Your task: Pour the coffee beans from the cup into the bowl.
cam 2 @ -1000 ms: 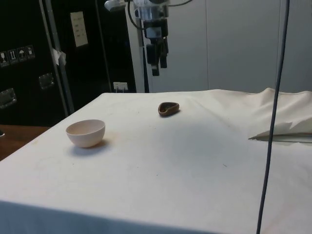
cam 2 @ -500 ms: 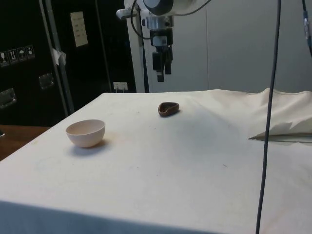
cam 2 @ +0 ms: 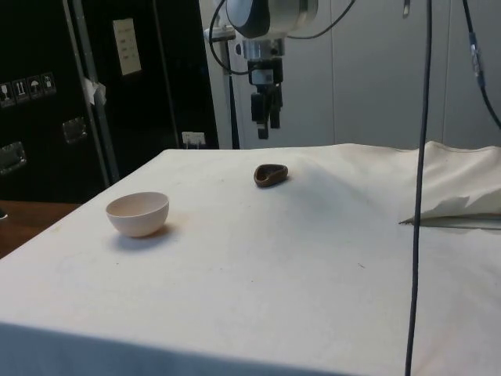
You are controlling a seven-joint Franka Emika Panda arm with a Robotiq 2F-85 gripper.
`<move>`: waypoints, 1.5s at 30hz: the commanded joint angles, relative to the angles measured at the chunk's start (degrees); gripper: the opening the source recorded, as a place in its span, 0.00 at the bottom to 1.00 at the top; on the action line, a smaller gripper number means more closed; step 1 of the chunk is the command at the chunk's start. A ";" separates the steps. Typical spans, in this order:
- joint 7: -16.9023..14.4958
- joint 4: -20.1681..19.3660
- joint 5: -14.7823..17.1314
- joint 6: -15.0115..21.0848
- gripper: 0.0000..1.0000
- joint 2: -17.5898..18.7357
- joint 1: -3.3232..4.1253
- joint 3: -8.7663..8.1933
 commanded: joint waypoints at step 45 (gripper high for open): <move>-15.81 6.70 18.16 0.29 1.00 13.06 -2.01 -2.58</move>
